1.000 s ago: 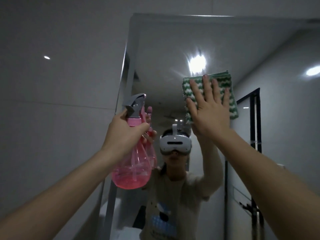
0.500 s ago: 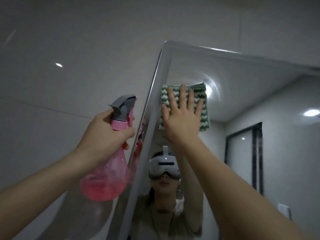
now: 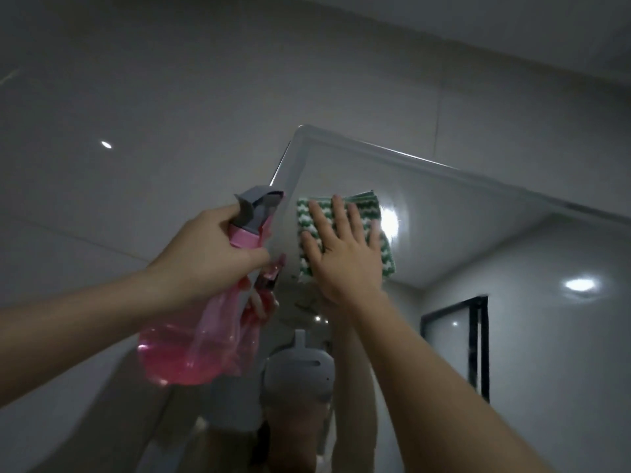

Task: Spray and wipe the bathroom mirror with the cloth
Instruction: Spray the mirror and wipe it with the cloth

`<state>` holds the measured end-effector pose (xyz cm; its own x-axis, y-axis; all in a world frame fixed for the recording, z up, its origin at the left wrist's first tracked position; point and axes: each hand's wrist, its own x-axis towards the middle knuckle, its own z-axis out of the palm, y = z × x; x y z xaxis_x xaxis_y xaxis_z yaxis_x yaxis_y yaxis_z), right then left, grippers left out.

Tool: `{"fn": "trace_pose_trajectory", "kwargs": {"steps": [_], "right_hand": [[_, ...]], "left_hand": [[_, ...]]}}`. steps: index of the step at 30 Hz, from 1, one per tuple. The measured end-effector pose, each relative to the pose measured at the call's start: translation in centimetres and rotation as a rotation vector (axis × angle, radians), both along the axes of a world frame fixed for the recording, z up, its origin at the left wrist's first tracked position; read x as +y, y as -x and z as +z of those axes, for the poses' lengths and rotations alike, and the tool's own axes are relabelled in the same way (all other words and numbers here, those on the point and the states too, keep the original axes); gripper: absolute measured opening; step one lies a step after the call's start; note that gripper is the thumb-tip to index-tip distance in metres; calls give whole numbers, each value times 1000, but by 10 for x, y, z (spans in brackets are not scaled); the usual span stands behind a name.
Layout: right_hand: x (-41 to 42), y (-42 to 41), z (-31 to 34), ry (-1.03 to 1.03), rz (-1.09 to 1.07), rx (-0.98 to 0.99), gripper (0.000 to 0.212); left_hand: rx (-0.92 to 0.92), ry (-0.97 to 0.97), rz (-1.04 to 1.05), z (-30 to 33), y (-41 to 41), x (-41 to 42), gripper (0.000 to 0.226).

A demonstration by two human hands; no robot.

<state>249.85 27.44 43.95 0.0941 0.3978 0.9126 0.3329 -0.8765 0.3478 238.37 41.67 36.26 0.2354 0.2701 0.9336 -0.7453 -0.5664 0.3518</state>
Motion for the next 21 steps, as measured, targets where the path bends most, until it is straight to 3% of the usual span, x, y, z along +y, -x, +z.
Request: {"fn": "trace_pose_trajectory", "kwargs": {"steps": [5,12,21], "right_hand": [[-45,-5,4,-138,-15,2,54],[-50,-6,1,-162,-44,7,54],[27,3,32,-346,-42,48,55]], "left_hand": [[34,-10,-92,11,-2,-23,12],[73,30,-138,20,-11,-24,13],[57,45,-186,34,-6,26,9]]}}
